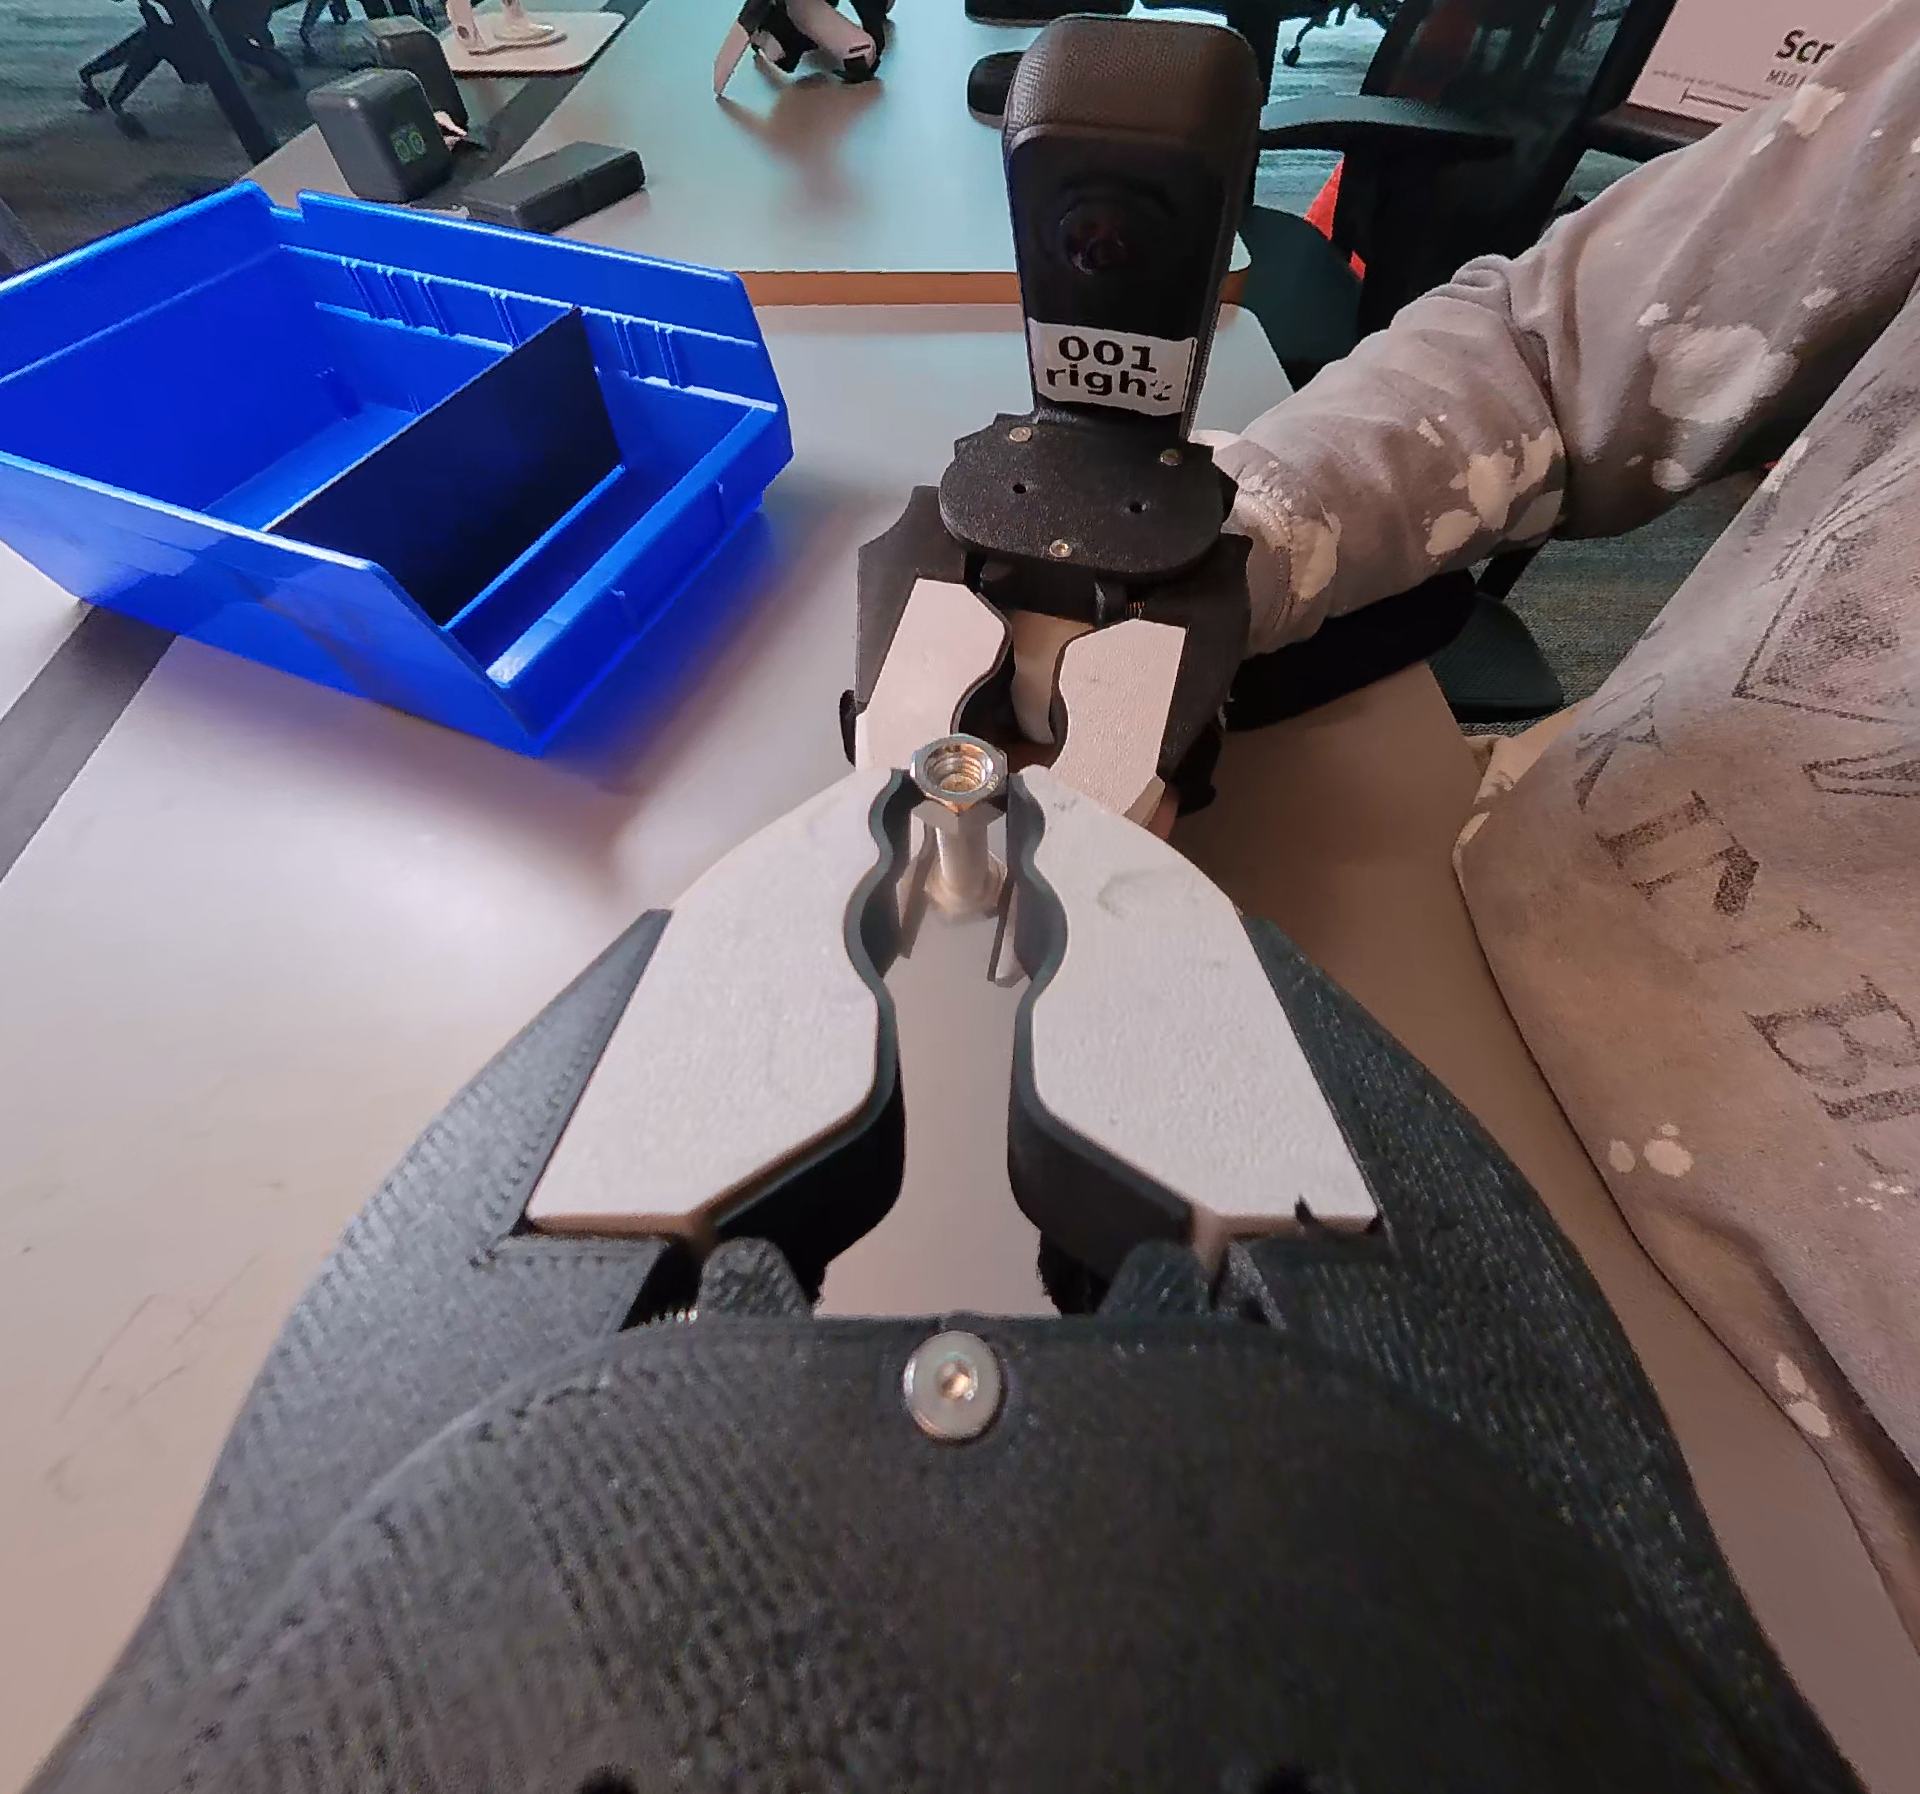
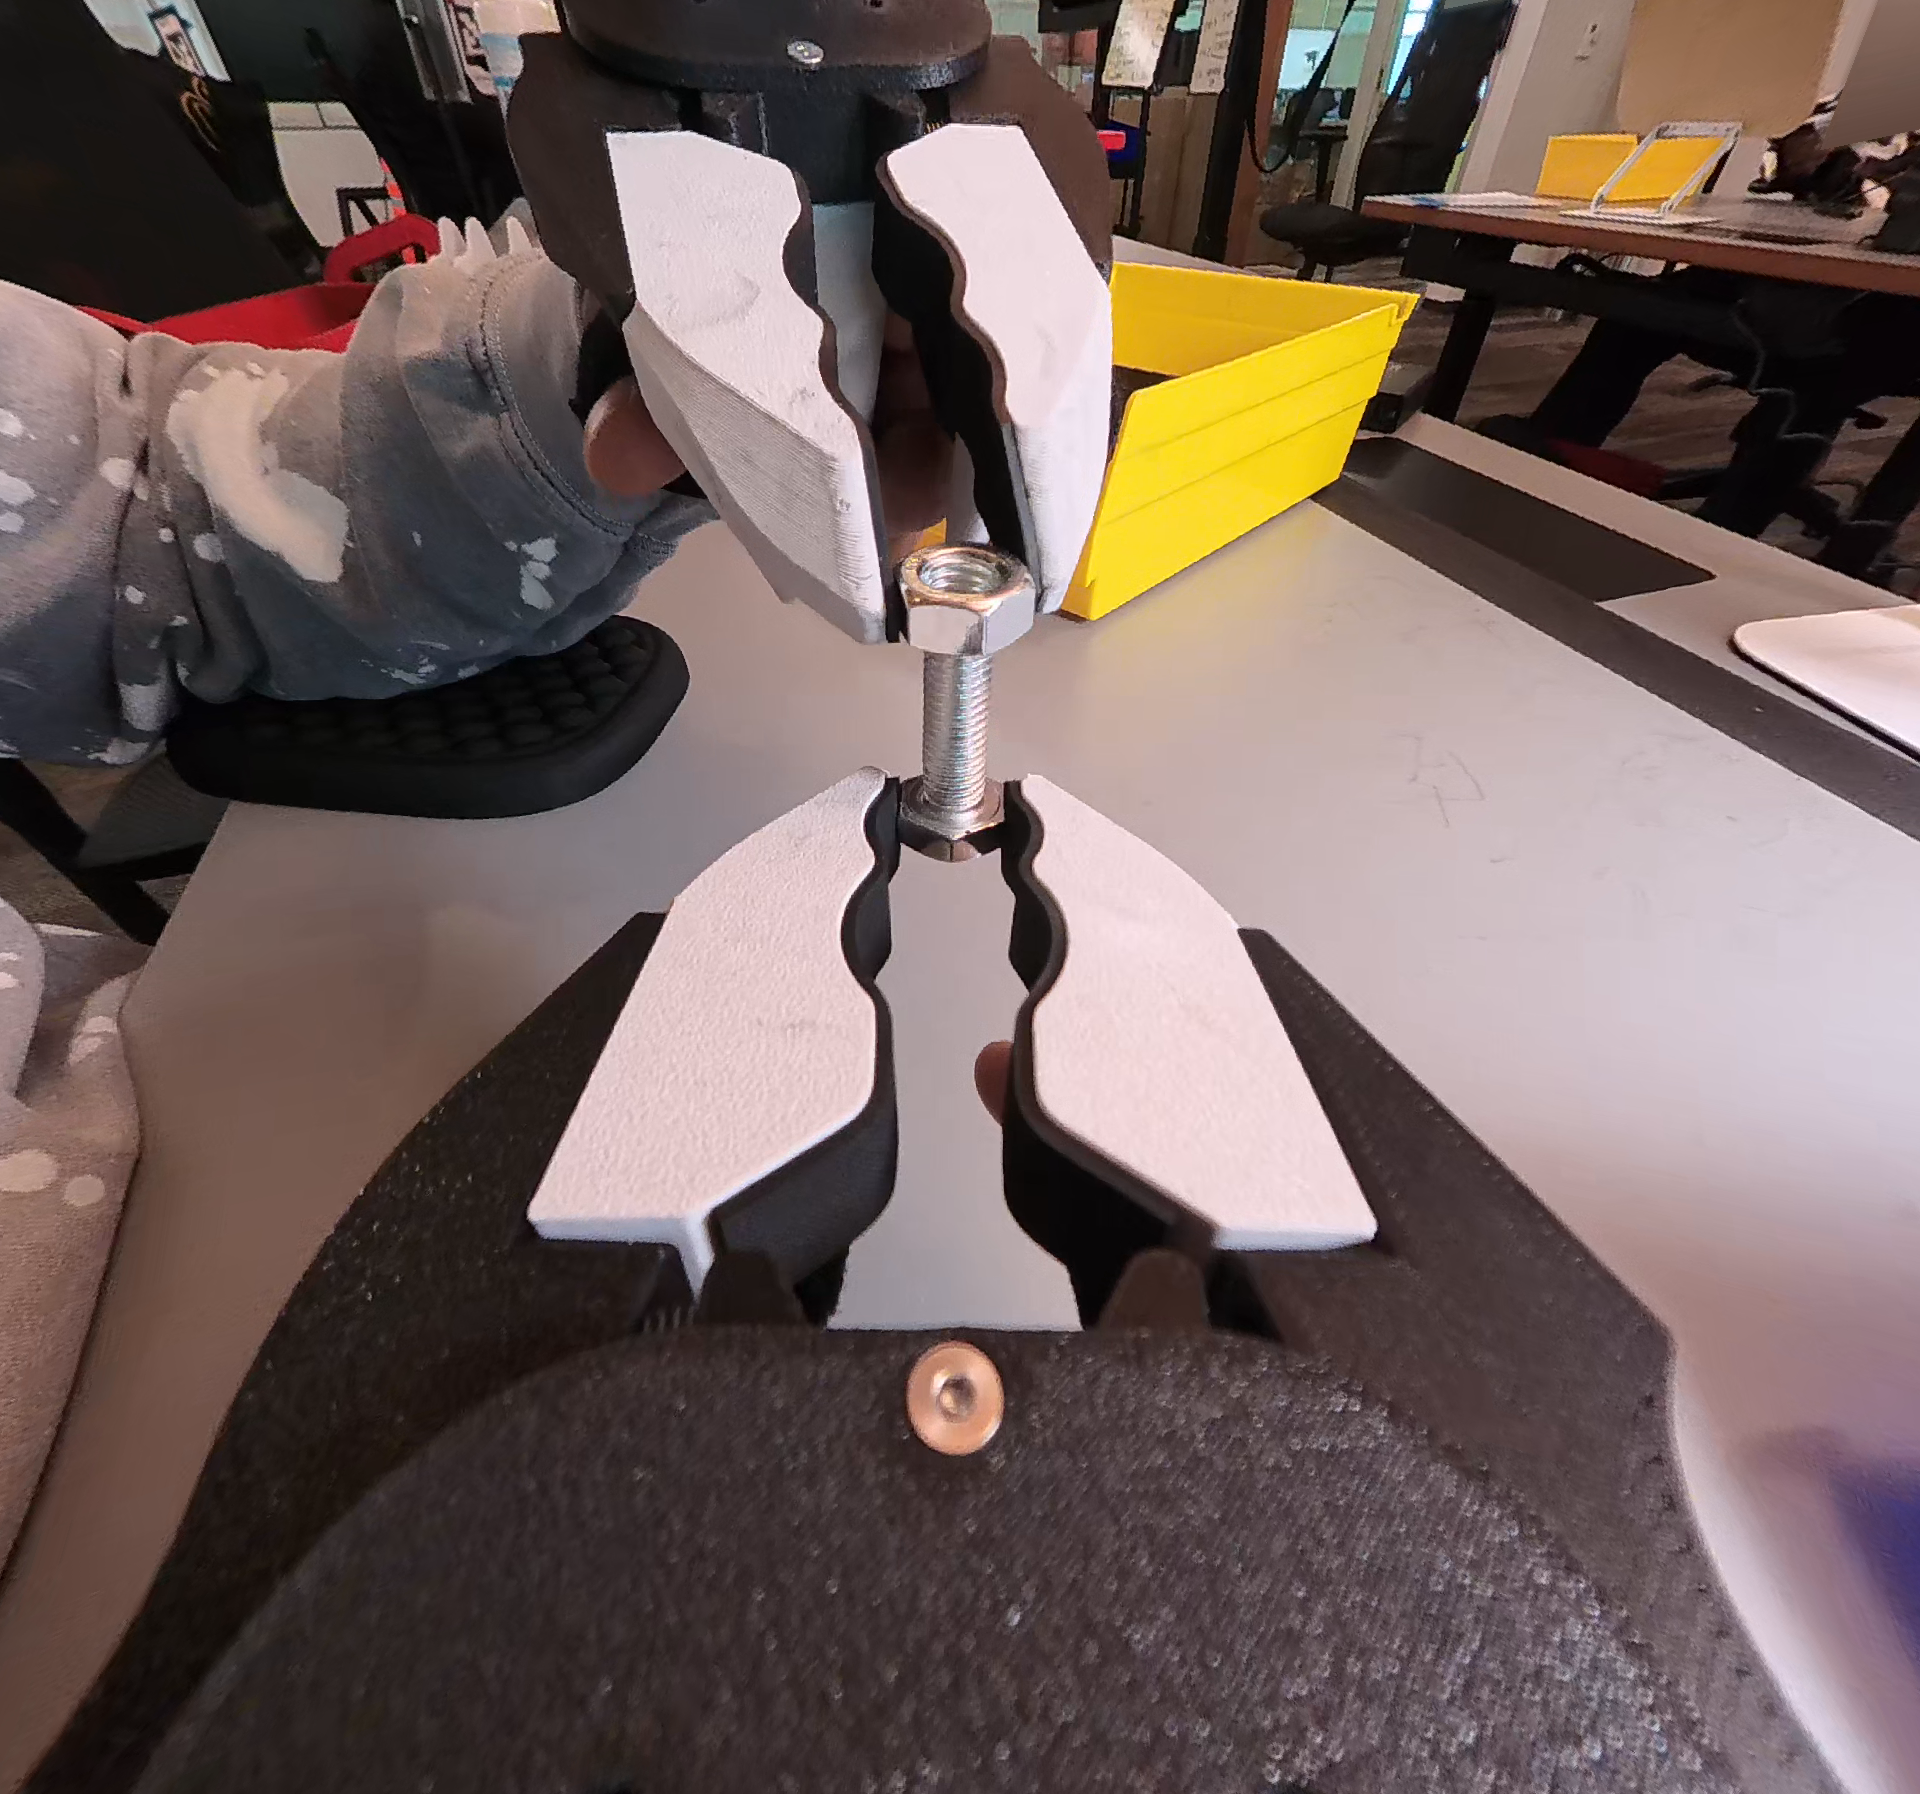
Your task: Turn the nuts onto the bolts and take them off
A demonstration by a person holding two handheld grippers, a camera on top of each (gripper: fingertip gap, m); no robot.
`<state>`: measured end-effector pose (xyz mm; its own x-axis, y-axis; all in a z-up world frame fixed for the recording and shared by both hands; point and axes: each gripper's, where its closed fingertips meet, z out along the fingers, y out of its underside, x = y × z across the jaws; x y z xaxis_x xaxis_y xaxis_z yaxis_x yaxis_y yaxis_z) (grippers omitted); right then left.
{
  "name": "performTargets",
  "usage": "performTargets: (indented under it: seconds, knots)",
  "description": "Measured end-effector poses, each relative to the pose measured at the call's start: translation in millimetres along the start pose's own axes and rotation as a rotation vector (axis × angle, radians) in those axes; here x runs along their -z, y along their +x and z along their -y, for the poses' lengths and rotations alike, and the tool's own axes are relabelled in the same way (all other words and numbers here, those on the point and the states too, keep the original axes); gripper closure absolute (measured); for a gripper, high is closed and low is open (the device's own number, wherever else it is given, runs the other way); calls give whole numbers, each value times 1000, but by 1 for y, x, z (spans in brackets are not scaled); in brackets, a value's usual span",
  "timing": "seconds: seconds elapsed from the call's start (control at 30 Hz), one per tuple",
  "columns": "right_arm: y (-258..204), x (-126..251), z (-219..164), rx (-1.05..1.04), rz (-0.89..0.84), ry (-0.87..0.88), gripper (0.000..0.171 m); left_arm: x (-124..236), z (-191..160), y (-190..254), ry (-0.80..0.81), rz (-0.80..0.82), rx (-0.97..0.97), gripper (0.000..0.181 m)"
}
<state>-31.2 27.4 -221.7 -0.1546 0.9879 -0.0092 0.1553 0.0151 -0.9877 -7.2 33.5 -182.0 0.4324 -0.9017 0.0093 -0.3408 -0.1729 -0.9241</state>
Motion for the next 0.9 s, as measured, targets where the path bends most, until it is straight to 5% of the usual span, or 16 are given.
performTargets:
  seconds: [0.63, 0.9]
  knots:
    - [5, 0, -4, 19, -36, -29, 153, 6, 4, -4, 21, 26, 10, 160]
    - [36, 10, -1, 13, -237, -31, 153, -5, 20, -39, 215, 355, 146, 149]
